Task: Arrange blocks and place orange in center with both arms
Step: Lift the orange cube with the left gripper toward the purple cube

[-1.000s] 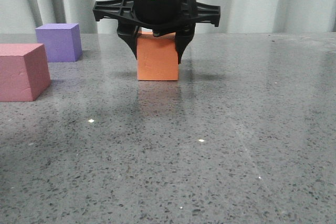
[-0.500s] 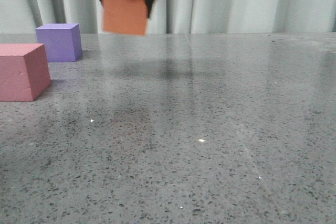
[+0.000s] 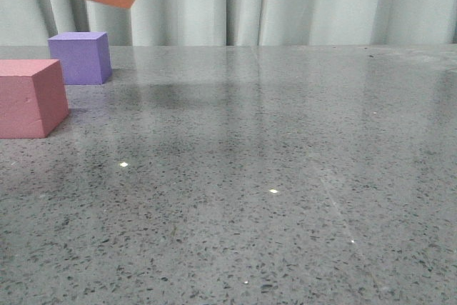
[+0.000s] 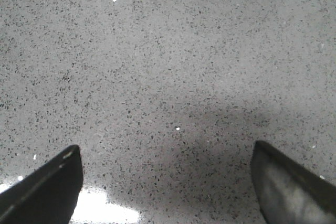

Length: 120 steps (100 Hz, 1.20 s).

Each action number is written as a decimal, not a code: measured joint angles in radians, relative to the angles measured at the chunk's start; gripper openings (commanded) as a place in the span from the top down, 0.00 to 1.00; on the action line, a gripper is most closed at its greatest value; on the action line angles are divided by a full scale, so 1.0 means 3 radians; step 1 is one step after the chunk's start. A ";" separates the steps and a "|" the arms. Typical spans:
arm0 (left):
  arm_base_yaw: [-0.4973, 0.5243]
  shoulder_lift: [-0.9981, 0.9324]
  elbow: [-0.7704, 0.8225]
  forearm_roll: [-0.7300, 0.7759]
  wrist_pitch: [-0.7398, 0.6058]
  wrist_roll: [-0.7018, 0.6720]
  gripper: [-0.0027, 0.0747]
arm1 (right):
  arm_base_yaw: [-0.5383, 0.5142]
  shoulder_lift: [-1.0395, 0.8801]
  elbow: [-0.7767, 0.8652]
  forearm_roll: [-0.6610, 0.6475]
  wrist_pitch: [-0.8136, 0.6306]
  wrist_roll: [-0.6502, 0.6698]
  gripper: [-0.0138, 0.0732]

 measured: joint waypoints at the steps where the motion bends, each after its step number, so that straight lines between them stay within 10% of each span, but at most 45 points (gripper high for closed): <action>1: 0.0014 -0.0008 0.0033 0.0000 -0.0020 0.0000 0.99 | 0.0000 0.0000 0.0000 0.0000 0.0000 0.0000 0.11; 54: 0.0787 -0.0554 0.0853 -0.0536 -0.0802 0.0181 0.99 | 0.0000 0.0000 0.0000 0.0000 0.0000 0.0000 0.11; 120: 0.0847 -0.0512 0.0962 -0.0628 -0.1128 0.0239 0.99 | 0.0000 0.0000 0.0000 0.0000 0.0032 0.0000 0.11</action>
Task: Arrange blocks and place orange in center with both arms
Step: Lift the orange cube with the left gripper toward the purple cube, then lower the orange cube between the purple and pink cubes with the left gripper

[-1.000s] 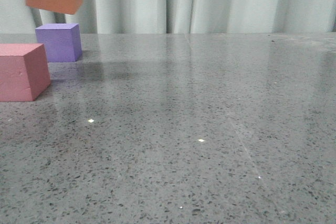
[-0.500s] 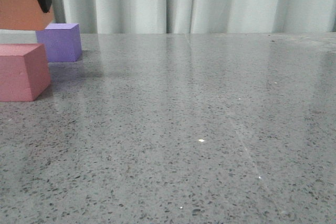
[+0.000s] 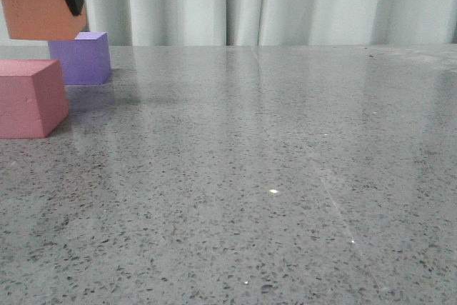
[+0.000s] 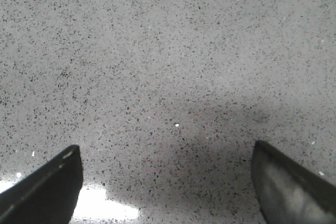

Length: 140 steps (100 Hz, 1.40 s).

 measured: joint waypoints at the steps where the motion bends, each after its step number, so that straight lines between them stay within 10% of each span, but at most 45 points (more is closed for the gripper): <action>1: 0.0000 0.0001 0.0007 0.0000 0.0000 0.0000 0.99 | 0.0000 0.0000 0.0000 0.0000 0.0000 0.0000 0.11; 140: 0.0179 0.0346 0.0201 -0.0035 -0.0412 0.0010 0.99 | 0.0000 0.0000 0.0000 0.0000 0.0007 0.0000 0.11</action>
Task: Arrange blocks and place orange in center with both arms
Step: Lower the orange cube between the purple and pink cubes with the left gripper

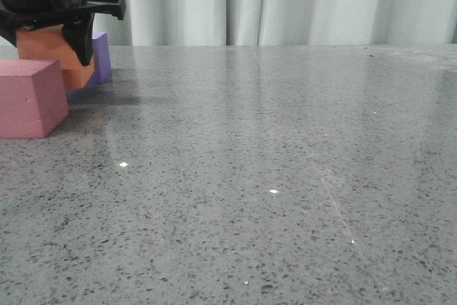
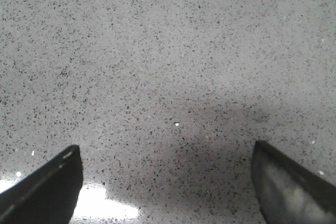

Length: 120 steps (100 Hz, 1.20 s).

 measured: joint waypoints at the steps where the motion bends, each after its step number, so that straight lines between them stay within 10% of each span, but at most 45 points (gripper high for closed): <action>1: 0.0000 0.0004 0.0000 0.0000 -0.0010 0.0000 0.99 | 0.0000 0.0000 0.0000 0.0000 0.0000 0.0000 0.11; 120: 0.0020 0.0163 0.0005 0.0000 -0.0100 0.0093 0.99 | 0.0000 0.0000 0.0000 0.0000 0.0001 0.0000 0.11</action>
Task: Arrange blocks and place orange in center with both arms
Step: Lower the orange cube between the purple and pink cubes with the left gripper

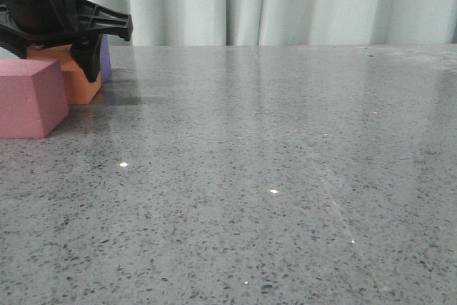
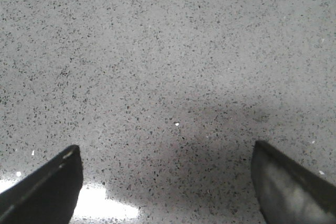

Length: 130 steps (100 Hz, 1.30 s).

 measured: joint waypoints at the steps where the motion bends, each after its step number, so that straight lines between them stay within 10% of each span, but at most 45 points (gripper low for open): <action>1: 0.0000 0.0000 0.0000 0.0000 0.0000 0.0000 0.99 | 0.0000 0.0000 0.0000 0.0000 0.0000 0.0000 0.11; 44: 0.0000 0.0000 0.0000 0.0000 0.0000 0.0008 0.95 | 0.0000 0.0000 0.0000 0.0000 0.0000 0.0000 0.11; 85: 0.0000 0.0000 0.0000 0.0000 0.0000 0.0111 0.29 | 0.0000 0.0000 0.0000 0.0000 0.0000 0.0000 0.11; 130: 0.0000 0.0007 0.0000 0.0000 0.0102 0.0175 0.28 | 0.0000 0.0000 0.0000 0.0000 0.0000 0.0000 0.11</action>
